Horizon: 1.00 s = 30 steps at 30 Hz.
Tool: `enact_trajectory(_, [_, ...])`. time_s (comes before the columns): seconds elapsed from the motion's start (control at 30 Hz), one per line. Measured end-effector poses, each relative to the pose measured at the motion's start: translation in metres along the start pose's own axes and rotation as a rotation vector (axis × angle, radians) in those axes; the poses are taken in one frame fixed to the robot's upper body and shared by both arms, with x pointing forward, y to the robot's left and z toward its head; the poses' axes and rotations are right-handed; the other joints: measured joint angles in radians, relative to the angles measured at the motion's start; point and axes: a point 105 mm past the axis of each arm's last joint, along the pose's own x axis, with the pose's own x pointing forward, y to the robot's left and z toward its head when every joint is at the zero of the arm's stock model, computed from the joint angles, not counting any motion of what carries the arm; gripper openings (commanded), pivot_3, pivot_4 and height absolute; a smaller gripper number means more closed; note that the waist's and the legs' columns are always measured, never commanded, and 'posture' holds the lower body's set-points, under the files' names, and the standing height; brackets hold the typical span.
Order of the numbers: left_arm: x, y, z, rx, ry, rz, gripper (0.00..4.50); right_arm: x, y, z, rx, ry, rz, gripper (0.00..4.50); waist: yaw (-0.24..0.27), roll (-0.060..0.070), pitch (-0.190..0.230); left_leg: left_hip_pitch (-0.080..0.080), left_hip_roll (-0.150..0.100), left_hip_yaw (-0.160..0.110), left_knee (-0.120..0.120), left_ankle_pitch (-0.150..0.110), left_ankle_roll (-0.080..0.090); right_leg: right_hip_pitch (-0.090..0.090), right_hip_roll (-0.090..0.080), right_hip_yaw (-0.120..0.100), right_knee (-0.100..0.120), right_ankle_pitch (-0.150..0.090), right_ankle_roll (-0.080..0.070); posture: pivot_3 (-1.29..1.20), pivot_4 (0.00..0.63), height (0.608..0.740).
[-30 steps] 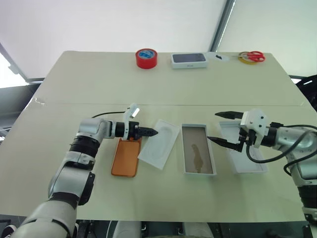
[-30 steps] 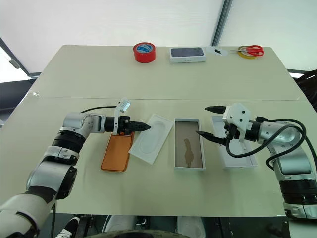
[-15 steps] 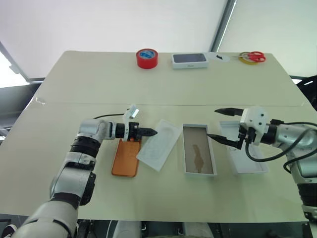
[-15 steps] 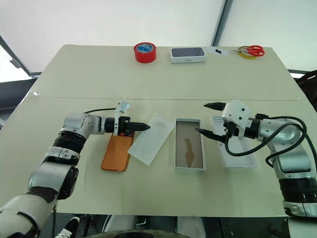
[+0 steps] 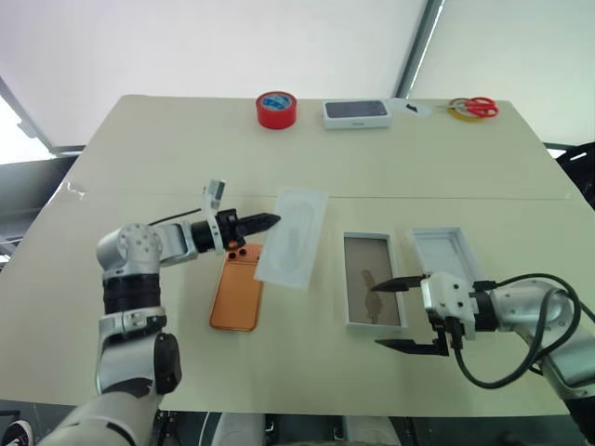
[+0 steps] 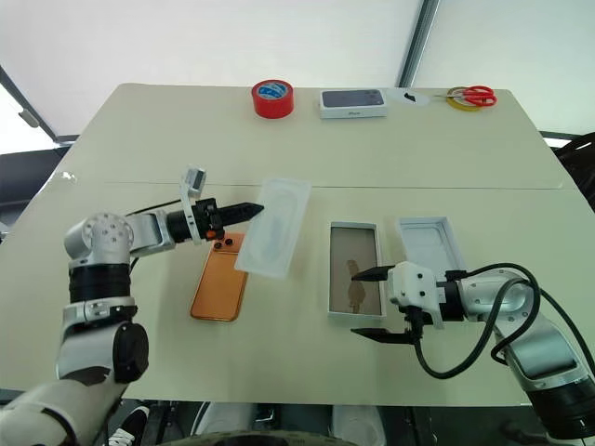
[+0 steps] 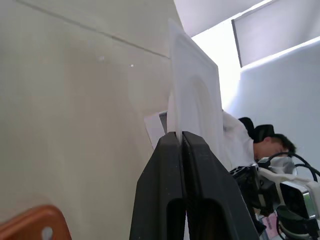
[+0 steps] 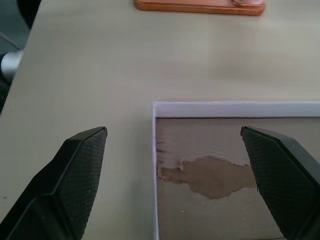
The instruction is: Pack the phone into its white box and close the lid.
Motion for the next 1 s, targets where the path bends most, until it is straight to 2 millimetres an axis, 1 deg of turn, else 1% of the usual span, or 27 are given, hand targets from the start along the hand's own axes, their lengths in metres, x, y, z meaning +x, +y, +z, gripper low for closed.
enact_trajectory(0.07, [-0.001, -0.002, -0.002, 0.022, -0.024, 0.023, 0.0, 0.006, 0.005, -0.005, -0.036, 0.031, 0.037, 3.96, 0.002, 0.0, 0.0, 0.0, 0.0, 0.0, 0.0, 0.0, 0.0, 0.0, 0.0, 0.0, 0.0, 0.0, 0.0, 0.0, 0.15, 0.73])
enact_trajectory(0.1, [-0.001, -0.002, -0.002, 0.033, -0.039, 0.036, 0.0, 0.008, 0.007, -0.008, -0.04, 0.041, 0.051, 3.61, 0.003, -0.001, 0.0, 0.0, 0.0, 0.0, 0.0, 0.0, 0.0, 0.0, 0.0, 0.0, 0.0, 0.0, 0.0, 0.0, 0.15, 0.73])
enact_trajectory(0.17, [0.0, -0.002, -0.003, 0.049, -0.056, 0.066, 0.0, 0.011, 0.006, -0.014, -0.04, 0.058, 0.057, 2.64, 0.005, -0.001, 0.0, 0.0, 0.0, 0.0, 0.0, 0.0, 0.0, 0.001, 0.0, 0.0, 0.0, 0.0, 0.0, 0.0, 0.15, 0.73])
enact_trajectory(0.27, [0.002, 0.0, -0.006, 0.025, -0.089, 0.083, 0.0, 0.012, -0.002, -0.021, -0.064, 0.098, 0.042, 1.04, 0.007, -0.001, 0.0, 0.0, 0.0, 0.0, 0.0, 0.0, -0.001, 0.001, 0.0, 0.0, 0.0, 0.0, 0.0, 0.0, 0.15, 0.73])
enact_trajectory(0.3, [0.002, 0.0, -0.008, 0.019, -0.098, 0.089, 0.0, 0.013, -0.005, -0.022, -0.067, 0.104, 0.038, 0.42, 0.008, -0.001, 0.0, 0.0, 0.0, 0.0, 0.0, 0.0, -0.001, 0.001, 0.0, 0.0, 0.0, 0.0, 0.0, 0.0, 0.15, 0.73])
enact_trajectory(0.33, [0.003, 0.0, -0.009, 0.015, -0.104, 0.089, 0.0, 0.014, -0.007, -0.022, -0.069, 0.105, 0.032, 0.04, 0.01, -0.001, 0.0, 0.0, 0.0, 0.0, 0.0, 0.001, -0.001, 0.0, 0.0, 0.0, 0.0, 0.0, 0.0, 0.0, 0.15, 0.73])
enact_trajectory(0.43, [0.004, -0.005, -0.007, 0.015, -0.13, 0.086, 0.0, 0.015, -0.013, -0.021, -0.092, 0.115, 0.024, 0.04, 0.017, -0.001, 0.0, 0.0, 0.0, 0.0, 0.001, 0.001, -0.001, 0.001, 0.0, 0.0, 0.0, 0.0, 0.0, 0.0, 0.15, 0.73])
enact_trajectory(0.47, [0.004, -0.005, -0.006, 0.018, -0.138, 0.092, 0.0, 0.017, -0.015, -0.019, -0.083, 0.095, 0.012, 0.04, 0.018, -0.002, 0.0, 0.001, 0.0, 0.0, 0.001, 0.001, -0.001, 0.001, 0.001, 0.0, 0.0, 0.0, 0.0, 0.0, 0.15, 0.73])
enact_trajectory(0.53, [0.005, -0.007, -0.005, 0.003, -0.156, 0.088, 0.0, 0.026, -0.025, -0.007, -0.075, 0.03, -0.026, 0.04, 0.019, -0.002, 0.0, 0.001, 0.0, 0.0, 0.001, 0.001, -0.002, 0.001, 0.001, 0.0, 0.0, 0.0, 0.0, 0.0, 0.15, 0.73])
enact_trajectory(0.63, [0.01, -0.008, -0.005, 0.0, -0.158, 0.092, 0.0, 0.033, -0.04, 0.004, -0.118, 0.005, -0.065, 0.04, 0.021, -0.002, 0.0, 0.0, 0.0, 0.0, 0.001, 0.001, -0.002, 0.001, 0.001, 0.0, 0.0, 0.0, 0.0, 0.0, 0.15, 0.73])
enact_trajectory(0.73, [0.019, -0.012, -0.001, 0.004, -0.177, 0.096, 0.0, 0.039, -0.052, 0.007, -0.119, 0.009, -0.093, 0.04, 0.023, -0.003, 0.001, 0.0, 0.0, 0.0, 0.001, 0.001, -0.002, 0.001, 0.001, -0.001, 0.0, 0.0, 0.0, 0.0, 0.15, 0.73])
enact_trajectory(0.83, [0.029, -0.02, 0.005, 0.031, -0.192, 0.081, 0.0, 0.045, -0.051, 0.004, -0.119, 0.018, -0.077, 0.04, 0.021, -0.003, 0.001, 0.0, 0.0, 0.0, 0.001, 0.001, -0.002, 0.001, 0.001, -0.001, 0.0, 0.0, 0.0, 0.0, 0.15, 0.73])
enact_trajectory(0.93, [0.041, -0.026, 0.011, 0.042, -0.214, 0.073, 0.0, 0.047, -0.05, -0.002, -0.083, 0.039, -0.065, 0.92, 0.02, -0.003, 0.001, 0.0, 0.0, 0.0, 0.001, 0.001, -0.002, 0.001, 0.001, -0.001, 0.0, 0.0, 0.0, 0.0, 0.15, 0.73])
enact_trajectory(1.0, [0.045, -0.027, 0.011, 0.056, -0.205, 0.078, 0.0, 0.049, -0.05, -0.003, -0.05, 0.035, -0.065, 1.95, 0.02, -0.003, 0.001, 0.0, 0.0, 0.0, 0.001, 0.001, -0.002, 0.001, 0.002, -0.001, 0.0, 0.0, 0.0, 0.0, 0.15, 0.73])
